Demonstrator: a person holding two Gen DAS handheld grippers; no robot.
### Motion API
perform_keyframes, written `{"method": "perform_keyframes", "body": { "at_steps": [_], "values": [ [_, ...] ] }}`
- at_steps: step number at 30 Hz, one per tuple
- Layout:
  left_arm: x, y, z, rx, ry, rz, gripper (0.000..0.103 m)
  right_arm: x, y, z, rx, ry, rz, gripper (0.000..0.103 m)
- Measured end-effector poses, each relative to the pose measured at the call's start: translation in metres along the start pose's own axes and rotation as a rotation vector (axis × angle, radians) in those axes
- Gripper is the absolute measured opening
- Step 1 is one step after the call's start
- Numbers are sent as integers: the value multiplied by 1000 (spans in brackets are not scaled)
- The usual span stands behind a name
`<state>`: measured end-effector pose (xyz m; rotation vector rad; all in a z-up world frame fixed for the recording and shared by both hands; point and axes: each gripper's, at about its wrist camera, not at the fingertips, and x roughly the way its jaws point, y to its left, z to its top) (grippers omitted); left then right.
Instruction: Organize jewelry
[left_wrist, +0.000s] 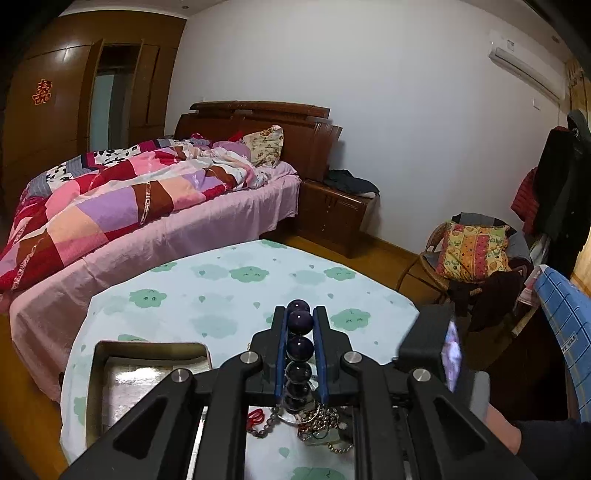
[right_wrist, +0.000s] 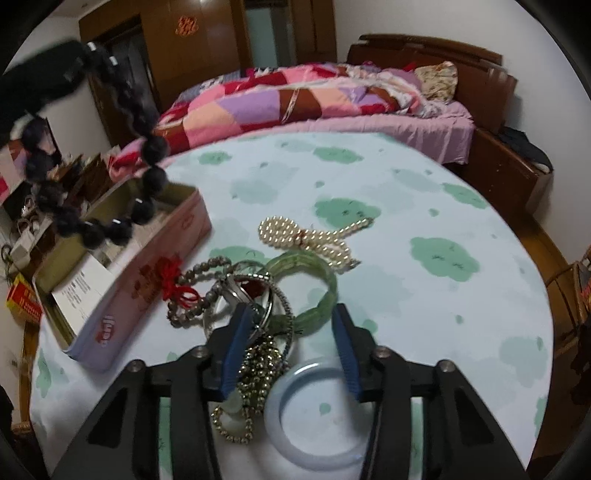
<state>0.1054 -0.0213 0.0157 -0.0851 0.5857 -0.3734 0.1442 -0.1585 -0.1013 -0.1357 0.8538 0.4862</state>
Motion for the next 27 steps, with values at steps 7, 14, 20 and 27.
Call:
{"method": "perform_keyframes", "body": {
  "at_steps": [7,14,20,27],
  "values": [
    [4,14,-7,-30,23,5,13,8,0,0,11,47,111,17],
    [4,27,-10,-50,31,24,13,-9,-5,3,58,-20,163,8],
    [-1,41,-9,-69,23,50,13,-28,8,17,3,-78,147,9],
    [-9,59,-5,-71,7,82,13,-52,21,37,-49,-149,126,9]
  ]
}}
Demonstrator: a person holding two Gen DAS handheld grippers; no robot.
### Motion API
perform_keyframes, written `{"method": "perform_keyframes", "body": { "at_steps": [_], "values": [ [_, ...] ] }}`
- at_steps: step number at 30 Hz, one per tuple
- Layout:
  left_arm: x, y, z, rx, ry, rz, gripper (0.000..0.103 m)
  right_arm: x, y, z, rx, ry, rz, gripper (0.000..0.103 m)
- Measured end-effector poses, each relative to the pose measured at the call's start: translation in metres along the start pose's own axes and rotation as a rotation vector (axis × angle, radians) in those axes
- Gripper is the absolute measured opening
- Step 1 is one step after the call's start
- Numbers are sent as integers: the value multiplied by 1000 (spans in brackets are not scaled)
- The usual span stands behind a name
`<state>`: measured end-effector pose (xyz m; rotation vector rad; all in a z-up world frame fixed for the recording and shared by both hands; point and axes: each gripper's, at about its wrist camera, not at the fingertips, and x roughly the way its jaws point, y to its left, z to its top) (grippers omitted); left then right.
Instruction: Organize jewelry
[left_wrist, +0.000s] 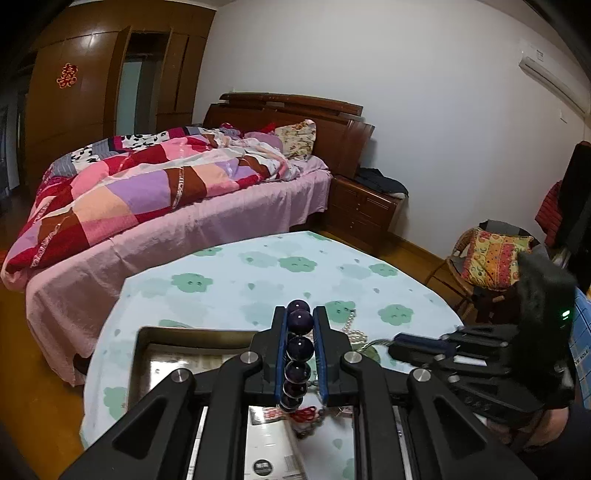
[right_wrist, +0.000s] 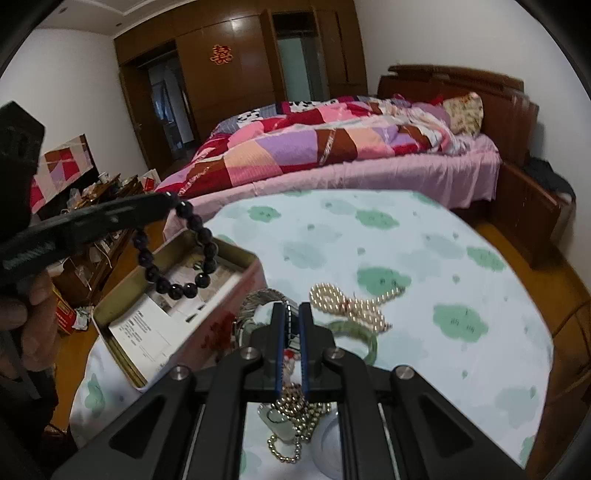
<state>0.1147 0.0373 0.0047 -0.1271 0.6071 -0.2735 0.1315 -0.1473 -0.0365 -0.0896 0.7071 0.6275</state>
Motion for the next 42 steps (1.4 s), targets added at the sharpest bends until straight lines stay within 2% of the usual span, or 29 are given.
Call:
{"method": "perform_keyframes", "body": {
  "at_steps": [8,21,42],
  "values": [
    [-2,22,1,-22,-10,33,13,-1,16,22,-52,-22,-10,9],
    [8,60,0,-39,15,99,13,34,45,52,-87,-20,13,9],
    [39,90,-12,-42,84,159,13,83,61,47,-59,51,29,9]
  ]
}}
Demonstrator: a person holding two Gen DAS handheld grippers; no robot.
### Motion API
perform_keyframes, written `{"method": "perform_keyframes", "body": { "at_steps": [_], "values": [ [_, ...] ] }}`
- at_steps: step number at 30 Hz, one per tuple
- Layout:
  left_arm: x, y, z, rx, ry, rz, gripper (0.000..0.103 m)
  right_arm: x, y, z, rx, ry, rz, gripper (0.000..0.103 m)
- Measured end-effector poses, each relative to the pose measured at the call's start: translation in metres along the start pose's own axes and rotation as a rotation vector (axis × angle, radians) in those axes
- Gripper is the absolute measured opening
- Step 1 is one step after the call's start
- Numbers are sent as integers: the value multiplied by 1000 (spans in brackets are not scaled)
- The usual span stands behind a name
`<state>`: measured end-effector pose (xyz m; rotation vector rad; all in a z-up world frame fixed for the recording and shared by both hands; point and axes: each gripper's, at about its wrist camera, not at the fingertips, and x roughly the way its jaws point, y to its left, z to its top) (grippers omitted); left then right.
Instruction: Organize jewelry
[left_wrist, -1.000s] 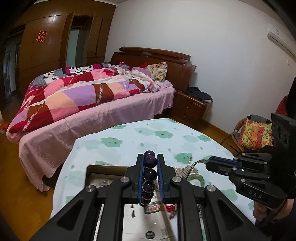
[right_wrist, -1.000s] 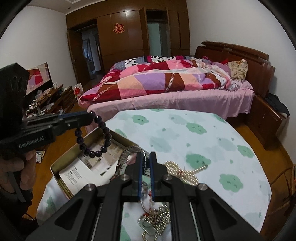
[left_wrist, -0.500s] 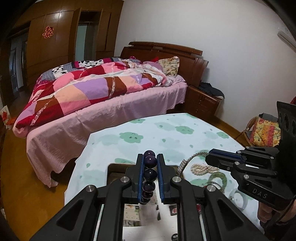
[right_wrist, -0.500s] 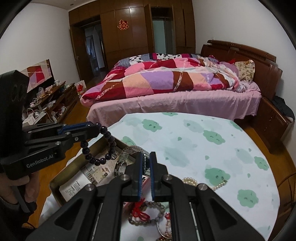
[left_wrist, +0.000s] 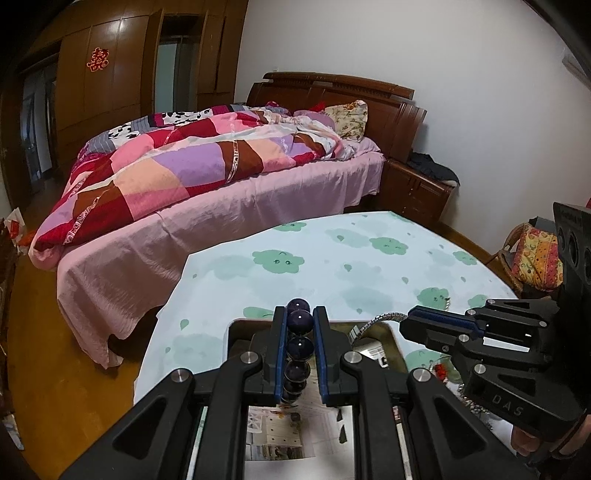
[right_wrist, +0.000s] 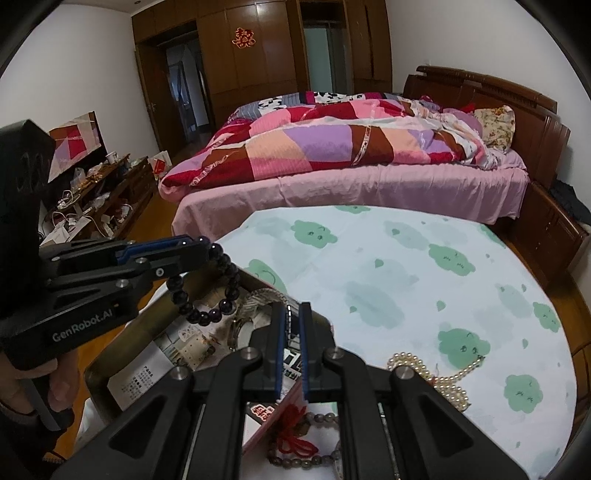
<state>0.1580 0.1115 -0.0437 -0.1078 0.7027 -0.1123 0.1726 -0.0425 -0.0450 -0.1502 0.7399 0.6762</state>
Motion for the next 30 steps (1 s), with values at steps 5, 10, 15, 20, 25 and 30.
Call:
{"method": "perform_keyframes", "body": {
  "at_steps": [5,10,15,20,25,30],
  "values": [
    [8,4,-6,4,23,16,13,11,2,-3,9,22,1,9],
    [13,9,-8,-3,36,27,13,18,4,-6,9,35,1,9],
    [15,9,-9,-1,39,36,13,24,7,-8,5,52,2,9],
    [18,13,-10,-9,50,38,13,25,6,-8,5,51,-1,7],
    [19,13,-9,-15,52,39,13,25,6,-8,4,51,-2,7],
    [21,13,-9,-11,63,45,14,26,6,-9,5,53,-1,7]
  ]
}}
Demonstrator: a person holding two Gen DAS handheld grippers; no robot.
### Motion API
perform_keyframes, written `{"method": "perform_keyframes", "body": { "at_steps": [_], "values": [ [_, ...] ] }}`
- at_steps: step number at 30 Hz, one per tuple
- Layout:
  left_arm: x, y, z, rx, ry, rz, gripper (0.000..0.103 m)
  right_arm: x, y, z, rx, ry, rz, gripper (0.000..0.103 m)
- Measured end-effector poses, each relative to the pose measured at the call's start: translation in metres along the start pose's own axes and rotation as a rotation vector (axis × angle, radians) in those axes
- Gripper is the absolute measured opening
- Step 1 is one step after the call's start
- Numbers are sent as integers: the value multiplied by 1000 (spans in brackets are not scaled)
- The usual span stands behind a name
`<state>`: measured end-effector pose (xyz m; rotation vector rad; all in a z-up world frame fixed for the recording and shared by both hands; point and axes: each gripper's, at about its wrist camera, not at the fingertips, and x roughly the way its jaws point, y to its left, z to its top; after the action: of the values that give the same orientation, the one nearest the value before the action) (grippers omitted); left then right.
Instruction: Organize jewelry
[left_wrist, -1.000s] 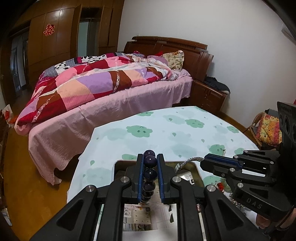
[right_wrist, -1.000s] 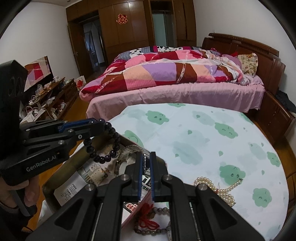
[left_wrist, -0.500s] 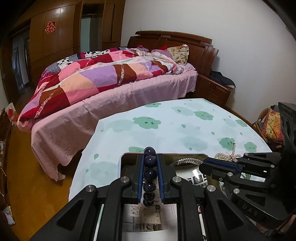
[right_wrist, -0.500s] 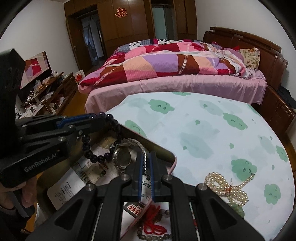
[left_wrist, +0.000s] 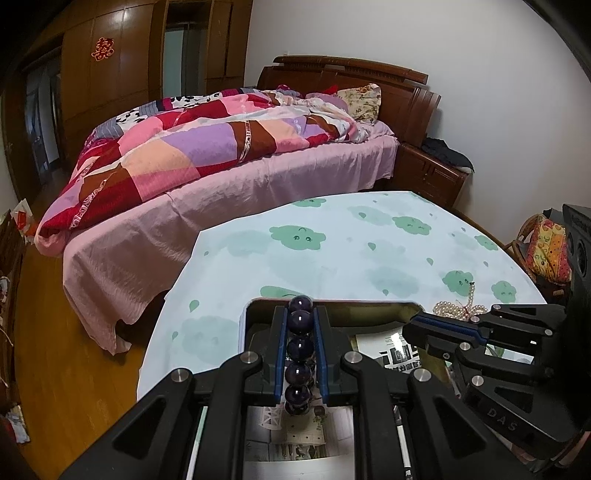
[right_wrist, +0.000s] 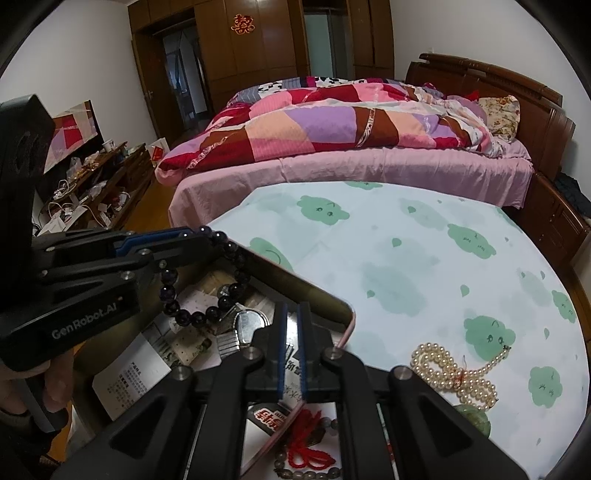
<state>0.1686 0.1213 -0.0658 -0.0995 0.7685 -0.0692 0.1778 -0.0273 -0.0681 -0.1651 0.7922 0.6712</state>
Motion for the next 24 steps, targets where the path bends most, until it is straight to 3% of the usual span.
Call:
{"method": "perform_keyframes", "body": {
  "at_steps": [5,9,11,12,14,18,24],
  "values": [
    [1,0,0,4,5,3,16,0,0,-1,3,-2,1,7],
    [-1,-1,0,15,2,21,40,1,-1,-3,12,-2,3,8],
    [-5,1,1,4,-18,35,60,1,-2,-5,18,-1,0,8],
    [-7,1,1,0,-26,43,64,0,-3,-7,24,-2,-1,9],
    [-12,2,1,-8,-40,39,64,-4,-7,-8,39,-3,2,14],
    [-18,-2,2,-11,-59,52,64,-19,-19,-12,57,-26,-12,35],
    [-21,-14,-1,6,-64,87,64,-34,-36,-14,82,-40,-35,36]
  ]
}}
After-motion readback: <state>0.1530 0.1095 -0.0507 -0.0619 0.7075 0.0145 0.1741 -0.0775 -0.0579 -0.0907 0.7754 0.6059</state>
